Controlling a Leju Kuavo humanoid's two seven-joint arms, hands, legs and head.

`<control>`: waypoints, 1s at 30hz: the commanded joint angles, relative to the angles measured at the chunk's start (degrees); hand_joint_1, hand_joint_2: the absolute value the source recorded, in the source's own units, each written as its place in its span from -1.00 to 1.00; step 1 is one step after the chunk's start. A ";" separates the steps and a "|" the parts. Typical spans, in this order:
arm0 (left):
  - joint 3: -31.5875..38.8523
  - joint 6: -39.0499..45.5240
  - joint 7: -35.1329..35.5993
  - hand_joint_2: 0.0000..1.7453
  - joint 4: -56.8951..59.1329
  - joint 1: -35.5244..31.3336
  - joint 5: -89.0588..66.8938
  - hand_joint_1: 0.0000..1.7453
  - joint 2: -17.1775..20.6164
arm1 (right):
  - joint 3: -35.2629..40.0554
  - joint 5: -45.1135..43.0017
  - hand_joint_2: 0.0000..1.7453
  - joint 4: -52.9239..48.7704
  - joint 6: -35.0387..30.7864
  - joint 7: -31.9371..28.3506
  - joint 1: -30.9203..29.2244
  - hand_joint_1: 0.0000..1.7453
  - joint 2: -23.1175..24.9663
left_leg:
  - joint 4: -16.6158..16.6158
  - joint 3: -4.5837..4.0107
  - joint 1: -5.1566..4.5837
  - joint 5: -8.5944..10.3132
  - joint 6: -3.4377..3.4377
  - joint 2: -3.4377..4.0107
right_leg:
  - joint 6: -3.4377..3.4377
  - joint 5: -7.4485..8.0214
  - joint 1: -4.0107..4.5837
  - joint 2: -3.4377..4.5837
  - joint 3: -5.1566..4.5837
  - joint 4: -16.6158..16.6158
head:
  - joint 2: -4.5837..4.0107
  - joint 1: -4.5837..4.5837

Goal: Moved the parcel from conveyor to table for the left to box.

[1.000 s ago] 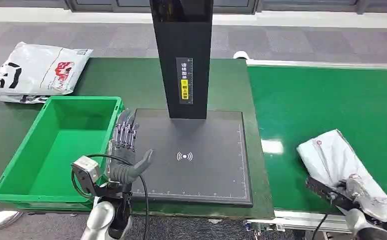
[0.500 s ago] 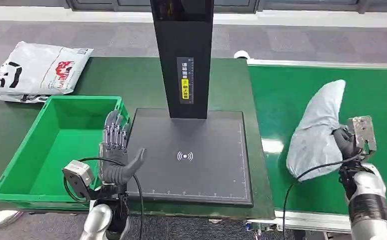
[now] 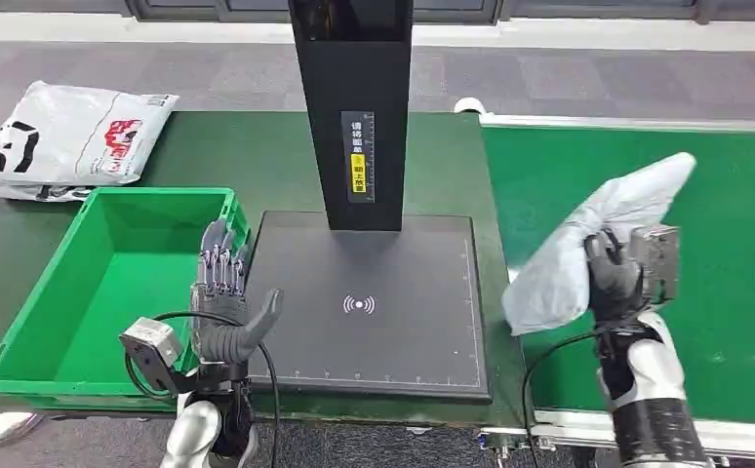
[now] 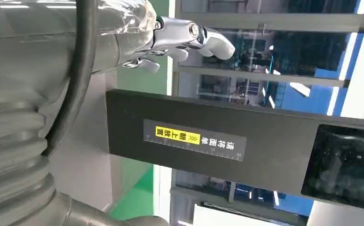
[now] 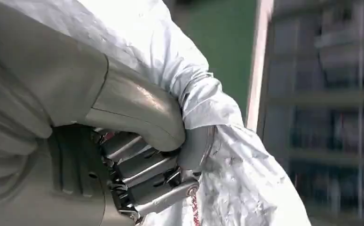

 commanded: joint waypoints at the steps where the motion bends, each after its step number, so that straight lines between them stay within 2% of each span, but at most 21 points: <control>1: 0.20 0.88 0.29 1.00 2.34 -0.43 3.12 -1.00 0.03 | 21.82 0.86 1.00 0.30 2.54 2.73 -3.38 1.00 4.38 | -0.12 0.05 0.02 0.06 -0.04 0.24 | -0.08 0.12 0.03 0.28 -0.05 -0.10 | 0.00 0.00; 5: 0.27 2.02 -0.09 1.00 2.57 -1.58 6.77 -1.00 0.82 | 31.80 -2.82 1.00 2.76 1.91 3.87 -5.91 1.00 5.07 | -0.40 0.21 0.12 0.17 -0.10 0.60 | -0.17 0.38 0.13 0.71 0.03 -0.41 | 0.00 0.00; 9: -0.17 3.13 -0.30 1.00 3.62 -2.57 9.28 -1.00 0.95 | 36.72 -6.08 1.00 3.20 1.47 4.68 -6.38 1.00 5.25 | -0.11 0.02 0.02 0.07 -0.09 0.20 | -0.12 0.11 0.02 0.24 -0.09 -0.04 | 0.00 0.00; 21: -1.63 4.00 -0.76 1.00 5.42 -4.51 10.87 -1.00 1.53 | 38.65 -10.59 1.00 8.19 -0.26 5.48 -8.08 1.00 5.82 | -0.30 0.02 0.12 0.25 -0.11 -0.10 | -0.16 0.24 0.13 0.00 0.08 -0.36 | 0.00 0.00; 22: -1.84 4.11 -0.86 1.00 6.23 -5.30 11.25 -1.00 1.58 | 38.78 -11.42 1.00 11.29 -0.17 5.45 -9.02 -0.72 6.12 | -0.09 -0.07 0.06 0.14 -0.12 -0.10 | -0.12 0.10 0.06 -0.04 -0.05 -0.10 | 0.00 0.00; 23: -2.17 4.08 -0.98 1.00 7.07 -6.19 11.61 -1.00 1.85 | 38.08 -13.47 1.00 14.20 1.46 5.59 -9.68 -1.00 6.54 | -0.19 -0.02 0.07 0.20 -0.13 -0.07 | -0.15 0.16 0.07 0.00 -0.01 -0.19 | 0.00 0.02; 25: -2.19 4.29 -1.67 1.00 8.67 -7.49 12.33 -1.00 1.95 | 37.35 -12.88 1.00 20.38 0.94 3.71 -11.90 -1.00 7.25 | -0.14 -0.03 0.05 0.19 -0.13 -0.14 | -0.13 0.13 0.05 -0.09 0.00 -0.13 | 0.00 0.02; 30: -2.19 4.29 -1.76 1.00 8.80 -7.57 12.42 -1.00 2.03 | 36.88 -12.65 1.00 21.62 1.23 3.00 -12.51 -1.00 7.41 | -0.24 -0.01 0.05 0.27 -0.13 -0.10 | -0.16 0.24 0.06 -0.02 0.00 -0.23 | 0.00 0.02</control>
